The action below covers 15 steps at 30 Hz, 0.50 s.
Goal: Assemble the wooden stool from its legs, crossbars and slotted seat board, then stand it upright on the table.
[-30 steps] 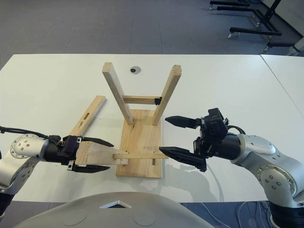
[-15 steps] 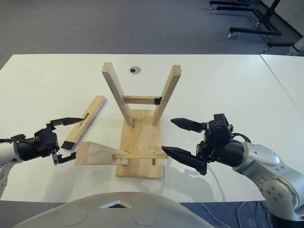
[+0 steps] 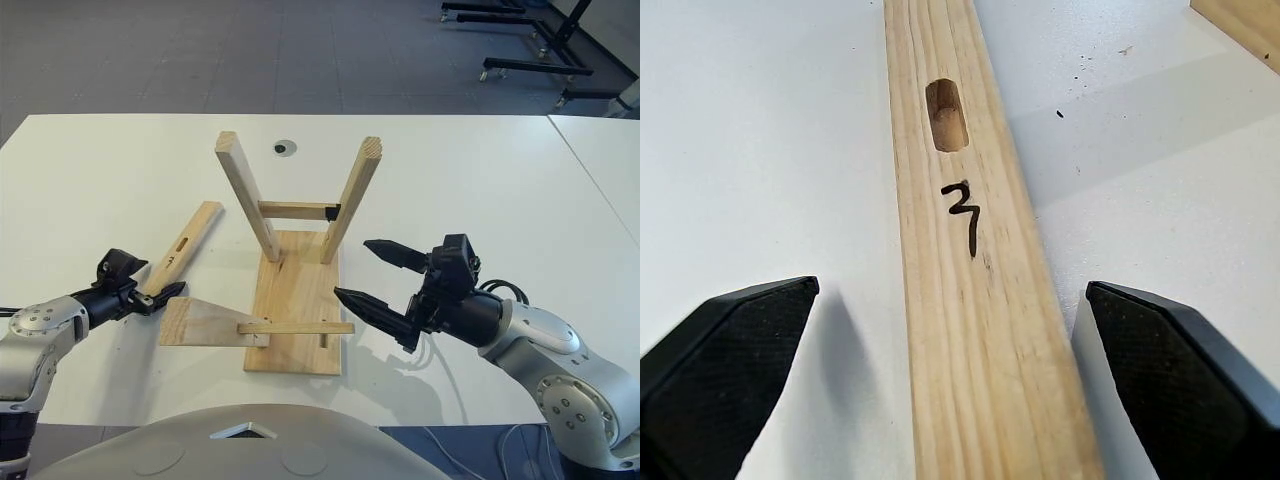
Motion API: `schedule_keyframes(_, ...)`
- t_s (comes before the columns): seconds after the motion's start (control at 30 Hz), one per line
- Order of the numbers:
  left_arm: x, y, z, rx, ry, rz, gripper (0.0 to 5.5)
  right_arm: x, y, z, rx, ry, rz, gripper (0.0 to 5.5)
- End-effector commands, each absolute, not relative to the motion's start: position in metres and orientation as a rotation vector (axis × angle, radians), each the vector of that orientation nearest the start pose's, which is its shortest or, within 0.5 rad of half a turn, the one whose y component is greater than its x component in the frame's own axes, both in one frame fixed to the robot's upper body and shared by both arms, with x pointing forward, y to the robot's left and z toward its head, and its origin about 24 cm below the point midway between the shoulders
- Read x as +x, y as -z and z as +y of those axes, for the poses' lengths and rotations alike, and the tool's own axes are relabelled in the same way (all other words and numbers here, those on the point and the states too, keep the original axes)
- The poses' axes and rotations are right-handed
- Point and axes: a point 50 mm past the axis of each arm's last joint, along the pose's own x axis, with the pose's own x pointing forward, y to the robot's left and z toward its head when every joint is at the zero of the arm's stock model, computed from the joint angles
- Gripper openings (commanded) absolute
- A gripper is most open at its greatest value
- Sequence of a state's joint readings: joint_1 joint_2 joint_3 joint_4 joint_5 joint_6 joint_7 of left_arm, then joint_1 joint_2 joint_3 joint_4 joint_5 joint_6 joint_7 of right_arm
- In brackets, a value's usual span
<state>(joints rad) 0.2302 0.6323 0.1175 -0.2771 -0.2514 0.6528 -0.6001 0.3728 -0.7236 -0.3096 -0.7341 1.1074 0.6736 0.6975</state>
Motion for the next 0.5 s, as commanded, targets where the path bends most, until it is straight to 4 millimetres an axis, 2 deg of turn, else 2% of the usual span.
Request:
schedule_keyframes(0.03,0.183,-0.034,0.261,0.197,0.436,0.765,4.93,0.15,-0.137,-0.19,0.285,-1.007,0.256,5.4)
schedule_keyframes(0.23,0.182,-0.026,0.265,0.223,0.451,0.859,4.06,0.15,-0.135,-0.189,0.272,-1.0,0.243,5.4)
schedule_keyframes(0.37,0.187,-0.027,0.26,0.208,0.501,0.856,3.61,0.152,-0.134,-0.187,0.257,-1.002,0.229,5.4)
schedule_keyframes(0.5,0.192,-0.023,0.26,0.202,0.477,0.854,3.0,0.154,-0.133,-0.187,0.246,-1.003,0.221,5.4)
